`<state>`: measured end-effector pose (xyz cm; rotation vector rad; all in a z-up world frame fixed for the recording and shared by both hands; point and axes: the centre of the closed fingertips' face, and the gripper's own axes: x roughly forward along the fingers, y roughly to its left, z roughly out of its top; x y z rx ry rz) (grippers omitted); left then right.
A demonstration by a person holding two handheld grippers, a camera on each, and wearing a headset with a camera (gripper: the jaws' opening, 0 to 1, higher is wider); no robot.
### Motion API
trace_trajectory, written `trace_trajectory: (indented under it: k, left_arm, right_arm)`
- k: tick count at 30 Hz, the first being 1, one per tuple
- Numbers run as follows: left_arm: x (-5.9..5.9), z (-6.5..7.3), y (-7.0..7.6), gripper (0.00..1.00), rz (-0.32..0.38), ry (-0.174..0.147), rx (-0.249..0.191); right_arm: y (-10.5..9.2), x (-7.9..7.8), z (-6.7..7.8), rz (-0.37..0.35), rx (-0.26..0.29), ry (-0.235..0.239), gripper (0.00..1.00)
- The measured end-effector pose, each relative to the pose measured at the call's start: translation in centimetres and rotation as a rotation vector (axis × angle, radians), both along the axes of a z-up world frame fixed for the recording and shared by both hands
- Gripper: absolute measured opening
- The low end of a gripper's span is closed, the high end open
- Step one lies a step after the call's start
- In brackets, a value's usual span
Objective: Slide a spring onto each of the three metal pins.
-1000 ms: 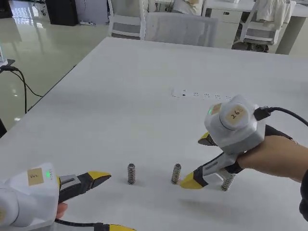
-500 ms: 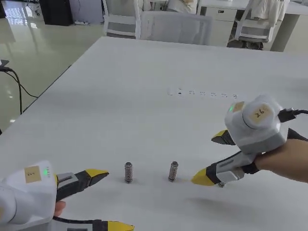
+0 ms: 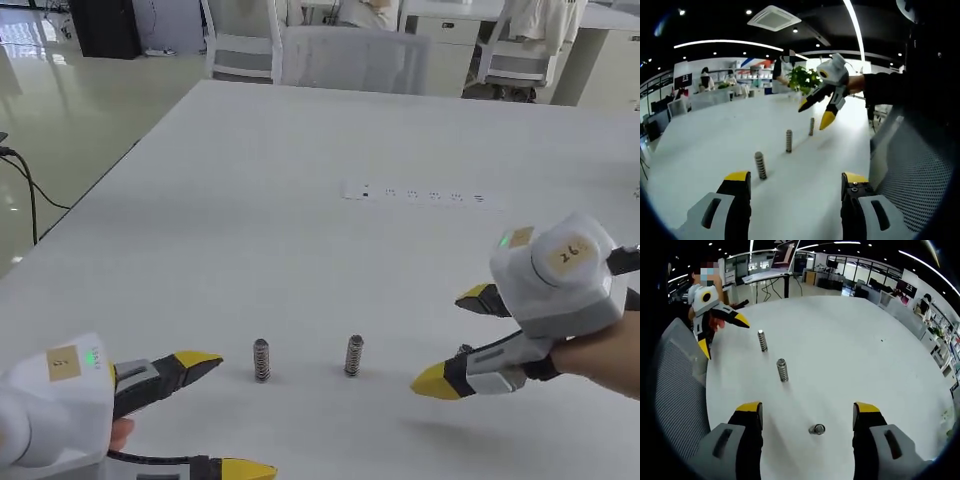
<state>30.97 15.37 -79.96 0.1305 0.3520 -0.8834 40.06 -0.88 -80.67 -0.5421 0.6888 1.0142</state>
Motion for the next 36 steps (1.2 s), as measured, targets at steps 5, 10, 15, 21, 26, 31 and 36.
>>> trace_trajectory:
  k: [5, 10, 15, 21, 26, 31, 36]
  left_arm:
    - [0.1, 0.1, 0.0, 0.69, 0.000, -0.002, -0.001]
    - [0.1, 0.1, 0.0, 0.69, -0.001, -0.001, -0.001]
    - [0.0, 0.1, 0.0, 0.69, -0.001, 0.000, -0.001]
    - [0.1, 0.1, 0.0, 0.69, -0.002, -0.002, -0.005]
    - [0.0, 0.2, 0.0, 0.69, 0.000, -0.001, -0.008]
    - [0.0, 0.3, 0.2, 0.69, 0.015, 0.007, -0.034]
    - [-0.1, 0.2, 0.5, 0.69, 0.024, 0.009, -0.037]
  right_arm:
    - [-0.5, -0.5, -0.1, -0.015, 0.010, 0.002, 0.73]
    - [-1.2, -1.0, -0.3, -0.033, 0.018, 0.003, 0.73]
    - [-1.8, -1.5, -0.1, -0.048, 0.032, -0.003, 0.73]
    - [-2.4, -2.2, 0.0, -0.059, 0.038, -0.009, 0.73]
    - [-2.6, -3.0, 0.0, -0.067, 0.055, -0.014, 0.73]
    - [-2.8, -3.8, -0.1, -0.060, 0.077, -0.013, 0.74]
    - [-3.3, -4.3, -0.1, -0.073, 0.099, -0.015, 0.74]
